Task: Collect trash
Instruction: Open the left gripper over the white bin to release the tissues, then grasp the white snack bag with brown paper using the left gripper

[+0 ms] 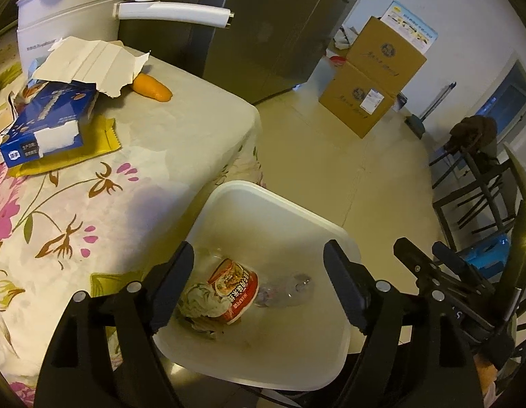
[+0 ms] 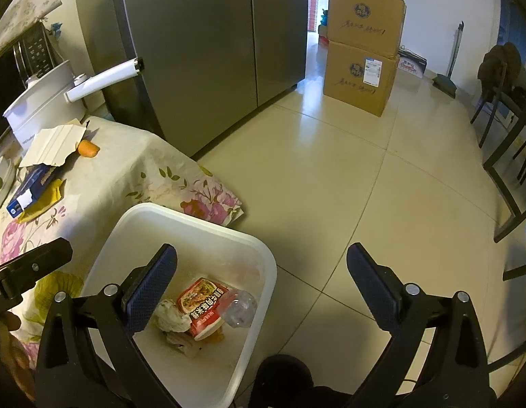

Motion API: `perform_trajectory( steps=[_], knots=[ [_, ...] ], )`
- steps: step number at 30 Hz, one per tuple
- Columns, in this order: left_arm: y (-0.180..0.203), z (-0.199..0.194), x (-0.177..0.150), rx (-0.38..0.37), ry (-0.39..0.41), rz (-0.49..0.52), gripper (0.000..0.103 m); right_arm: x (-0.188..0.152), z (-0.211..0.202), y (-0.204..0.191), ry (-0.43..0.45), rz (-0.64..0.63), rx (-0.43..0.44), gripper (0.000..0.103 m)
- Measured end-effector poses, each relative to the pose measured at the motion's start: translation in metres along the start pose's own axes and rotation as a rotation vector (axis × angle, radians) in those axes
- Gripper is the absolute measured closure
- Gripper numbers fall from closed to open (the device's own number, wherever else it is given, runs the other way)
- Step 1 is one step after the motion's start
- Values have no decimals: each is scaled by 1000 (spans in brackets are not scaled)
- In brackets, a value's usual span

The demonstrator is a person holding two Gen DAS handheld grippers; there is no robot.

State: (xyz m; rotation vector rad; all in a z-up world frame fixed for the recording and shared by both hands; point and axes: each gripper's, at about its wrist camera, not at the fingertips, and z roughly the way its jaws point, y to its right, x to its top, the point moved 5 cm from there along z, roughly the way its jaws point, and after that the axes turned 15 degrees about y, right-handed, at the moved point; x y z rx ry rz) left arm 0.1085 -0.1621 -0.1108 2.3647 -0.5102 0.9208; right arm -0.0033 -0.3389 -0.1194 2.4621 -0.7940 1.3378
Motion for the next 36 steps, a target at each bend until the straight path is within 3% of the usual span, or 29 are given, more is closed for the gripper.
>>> perform_trajectory(
  steps=[9, 16, 24, 30, 36],
  knots=[
    [-36, -7, 19, 108, 58, -47, 19, -4, 7, -13, -38, -14, 33, 7],
    [-83, -30, 63, 188, 173, -132, 19, -9, 15, -25, -95, -18, 69, 7],
    [-190, -71, 128, 422, 337, -248, 19, -11, 22, -40, -132, -5, 115, 7],
    [-258, -54, 138, 578, 256, -234, 20, -12, 24, -53, -151, -7, 146, 7],
    [-289, -24, 124, 604, 165, -219, 23, -13, 30, -64, -170, -23, 159, 7]
  ],
)
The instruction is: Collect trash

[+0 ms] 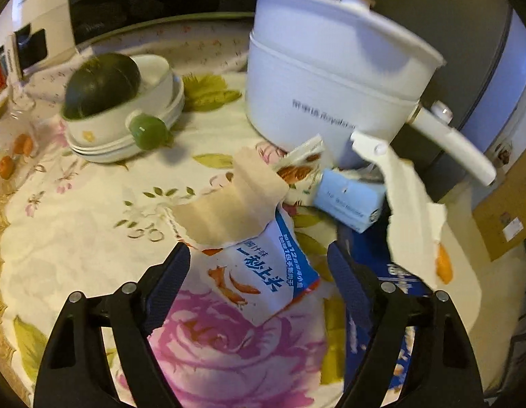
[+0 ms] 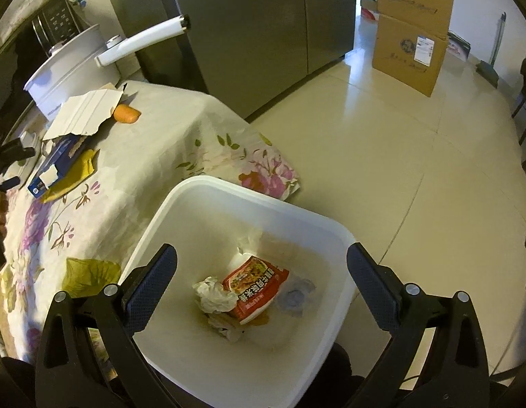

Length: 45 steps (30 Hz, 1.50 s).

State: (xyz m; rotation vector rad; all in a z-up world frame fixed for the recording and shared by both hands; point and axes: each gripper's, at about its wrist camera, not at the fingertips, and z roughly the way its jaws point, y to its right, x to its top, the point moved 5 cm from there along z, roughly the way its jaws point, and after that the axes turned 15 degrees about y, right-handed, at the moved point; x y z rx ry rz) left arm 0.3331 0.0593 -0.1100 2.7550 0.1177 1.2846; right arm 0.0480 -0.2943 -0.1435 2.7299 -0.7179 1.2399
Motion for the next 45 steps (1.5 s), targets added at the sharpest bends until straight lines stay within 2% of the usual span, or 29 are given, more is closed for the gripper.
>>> perform_trajectory(
  steps=[3, 7, 10, 15, 17, 21, 27, 32, 37, 45],
  knots=[
    [6, 15, -7, 7, -14, 35, 24, 0, 5, -4, -12, -6, 1, 7],
    [6, 34, -8, 30, -27, 44, 35, 0, 7, -7, -16, -12, 0, 7],
    [5, 45, -6, 42, -34, 46, 47, 0, 9, -8, -19, -14, -2, 7],
    [6, 51, -7, 26, -40, 10, 60, 0, 11, -9, -23, -16, -5, 7],
    [9, 49, -8, 1, -41, 1, 82, 0, 11, -11, -20, -19, -2, 7],
    [9, 39, -11, 3, -27, -16, 99, 5, 10, -18, 5, -30, 12, 7],
    [-8, -1, -20, -51, 14, -97, 102, 32, 12, -52, 27, -73, 124, 7],
    [-21, -46, -22, -123, 43, -194, 102, 71, 11, -128, 151, -270, 237, 7],
    [-28, -85, -21, -177, 82, -215, 102, 103, 17, -206, 238, -420, 318, 7],
    [-30, -112, -15, -227, 109, -198, 102, 112, 47, -283, 218, -555, 350, 7]
  ],
)
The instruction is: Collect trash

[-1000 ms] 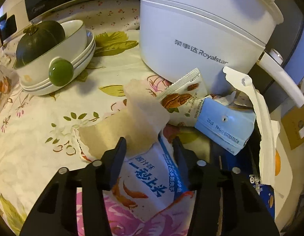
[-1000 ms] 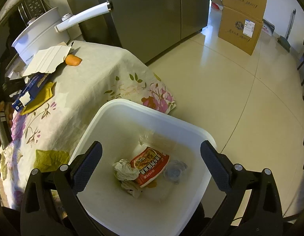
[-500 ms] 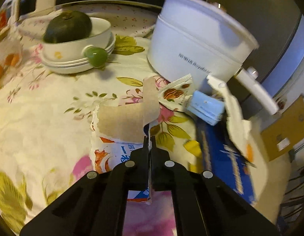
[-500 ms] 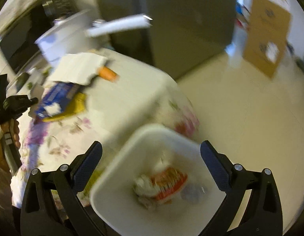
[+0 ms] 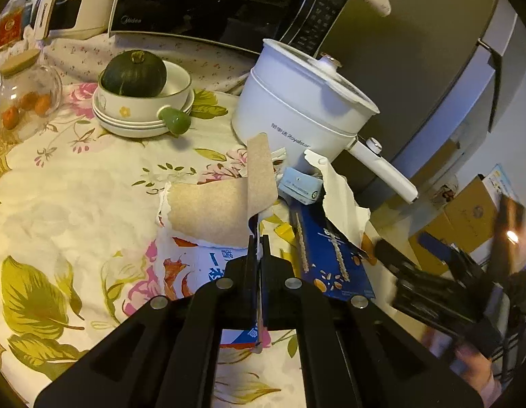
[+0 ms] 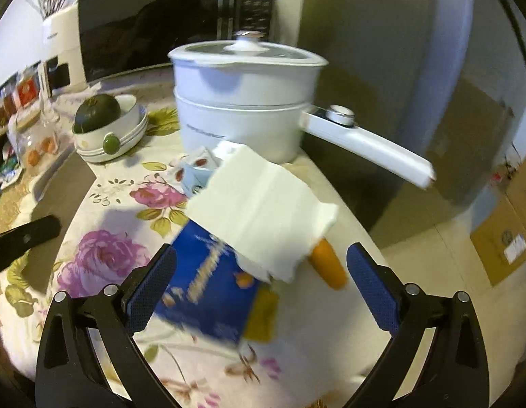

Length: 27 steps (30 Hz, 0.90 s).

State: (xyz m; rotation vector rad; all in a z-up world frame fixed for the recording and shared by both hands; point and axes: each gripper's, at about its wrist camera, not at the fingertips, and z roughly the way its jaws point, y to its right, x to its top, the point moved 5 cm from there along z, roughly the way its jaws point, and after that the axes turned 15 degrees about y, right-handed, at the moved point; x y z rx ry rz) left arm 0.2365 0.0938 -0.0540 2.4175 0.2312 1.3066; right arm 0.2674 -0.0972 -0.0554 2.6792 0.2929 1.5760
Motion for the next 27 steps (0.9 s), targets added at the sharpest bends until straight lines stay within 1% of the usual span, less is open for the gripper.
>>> perform_trajectory(
  steps=[3, 8, 14, 17, 18, 19, 20, 21, 22, 24, 25, 27],
  knots=[
    [-2, 1, 0, -2, -1, 2, 102, 0, 18, -17, -32, -41, 22, 7],
    [-5, 3, 1, -10, -13, -11, 102, 2, 34, -32, -50, -77, 19, 7],
    [-4, 5, 0, -20, -22, -13, 102, -1, 56, -36, -72, -138, -13, 7],
    [-6, 8, 0, -22, -30, -25, 102, -3, 64, -32, -71, -132, -12, 11],
    [-6, 9, 0, -21, -32, -27, 102, -3, 66, -30, -75, -123, -8, 19],
    [-6, 9, -1, -20, -32, -27, 102, -4, 70, -28, -88, -109, 2, 29],
    [-6, 10, -1, -19, -33, -26, 102, -5, 73, -26, -99, -96, 18, 33],
    [-6, 11, -1, -19, -33, -26, 102, -7, 76, -23, -108, -80, 26, 45],
    [-5, 11, -1, -20, -34, -25, 102, -8, 78, -20, -111, -72, 25, 60],
    [-5, 11, 0, -20, -31, -21, 102, -9, 78, -15, -107, -42, 33, 73],
    [-4, 11, 0, -19, -28, -18, 102, -9, 76, -12, -89, -27, 38, 80],
    [-3, 11, 1, -22, -24, -18, 102, -7, 71, -6, -65, -4, 47, 87]
  ],
)
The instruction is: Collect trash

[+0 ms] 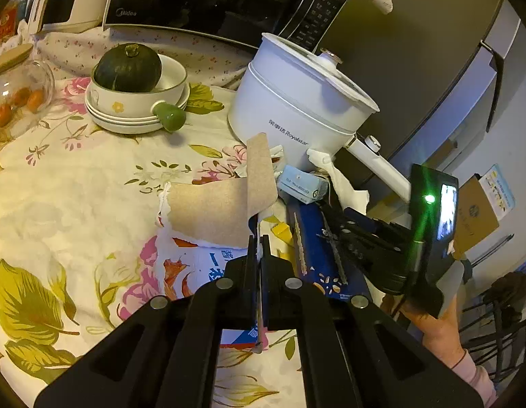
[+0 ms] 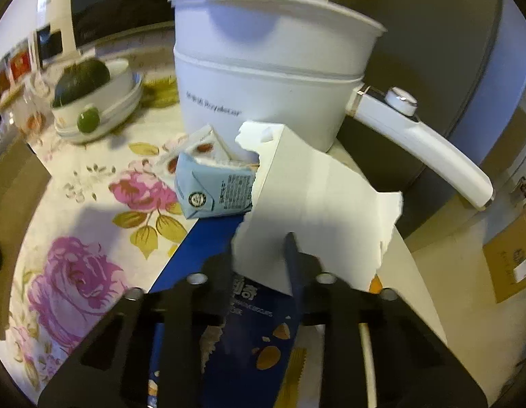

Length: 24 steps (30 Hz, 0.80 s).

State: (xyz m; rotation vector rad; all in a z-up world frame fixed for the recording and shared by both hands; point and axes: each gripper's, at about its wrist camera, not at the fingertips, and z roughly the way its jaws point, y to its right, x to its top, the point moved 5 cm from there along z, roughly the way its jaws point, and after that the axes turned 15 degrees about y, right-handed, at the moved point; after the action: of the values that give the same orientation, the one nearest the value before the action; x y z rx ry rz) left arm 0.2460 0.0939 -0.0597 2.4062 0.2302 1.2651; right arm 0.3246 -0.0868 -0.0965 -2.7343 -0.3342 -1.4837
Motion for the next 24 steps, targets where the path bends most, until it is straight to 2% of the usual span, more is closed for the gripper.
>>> perform_trajectory(
  steps=[7, 12, 24],
  knots=[
    [8, -3, 0, -13, 10, 10, 102, 10, -42, 19, 99, 66, -1, 97],
    [22, -16, 2, -45, 34, 33, 102, 15, -76, 32, 158, 102, -8, 100],
    [72, -49, -10, -149, 63, 110, 102, -15, -173, 64, 252, 206, -23, 103]
  ],
)
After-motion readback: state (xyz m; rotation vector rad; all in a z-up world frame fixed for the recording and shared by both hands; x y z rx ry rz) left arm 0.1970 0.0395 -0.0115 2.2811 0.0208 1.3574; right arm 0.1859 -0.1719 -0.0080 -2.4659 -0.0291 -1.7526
